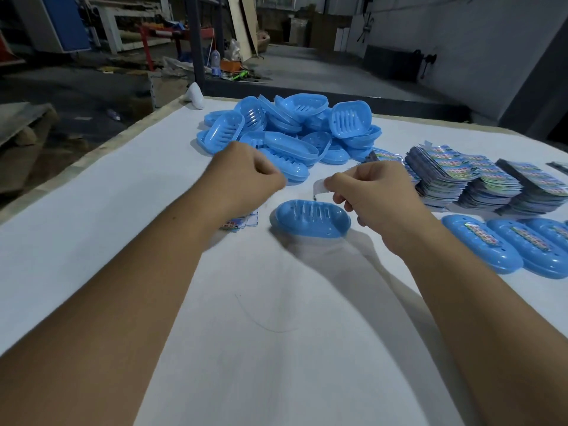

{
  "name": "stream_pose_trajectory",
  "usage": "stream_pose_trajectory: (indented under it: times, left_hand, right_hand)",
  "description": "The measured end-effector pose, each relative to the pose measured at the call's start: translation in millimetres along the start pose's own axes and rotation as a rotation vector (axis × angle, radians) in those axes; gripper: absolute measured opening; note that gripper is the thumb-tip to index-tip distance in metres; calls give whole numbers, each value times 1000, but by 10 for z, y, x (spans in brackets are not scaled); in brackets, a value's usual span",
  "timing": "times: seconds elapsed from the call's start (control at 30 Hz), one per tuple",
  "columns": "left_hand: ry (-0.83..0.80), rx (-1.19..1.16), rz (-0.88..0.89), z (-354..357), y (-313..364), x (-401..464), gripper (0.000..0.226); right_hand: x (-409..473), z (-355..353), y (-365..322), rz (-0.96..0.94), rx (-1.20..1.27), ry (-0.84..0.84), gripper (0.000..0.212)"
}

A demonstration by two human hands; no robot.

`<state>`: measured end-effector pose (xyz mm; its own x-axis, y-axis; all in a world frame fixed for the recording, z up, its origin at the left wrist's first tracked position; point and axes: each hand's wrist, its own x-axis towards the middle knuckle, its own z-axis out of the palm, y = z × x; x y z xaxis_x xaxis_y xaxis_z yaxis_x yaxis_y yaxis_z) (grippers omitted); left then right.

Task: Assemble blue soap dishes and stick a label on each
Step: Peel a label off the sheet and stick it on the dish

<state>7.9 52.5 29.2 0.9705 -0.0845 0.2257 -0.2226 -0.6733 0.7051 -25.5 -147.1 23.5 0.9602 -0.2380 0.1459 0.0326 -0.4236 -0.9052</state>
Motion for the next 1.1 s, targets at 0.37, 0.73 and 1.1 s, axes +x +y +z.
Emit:
stream_pose_trajectory:
  times: [0.37,0.73,1.1]
  left_hand:
    - [-140,-250,58,175,146,-96,8]
    - [-141,-322,-42,184,108,-41,13]
    - [-10,-377,-180,193,128,-21,17]
  right_hand:
    - [-31,37,9,-131,-14,-1,20]
    - [-39,-2,9,-197,4,-101,23]
    - [54,-45,89,-62,-88,-18,27]
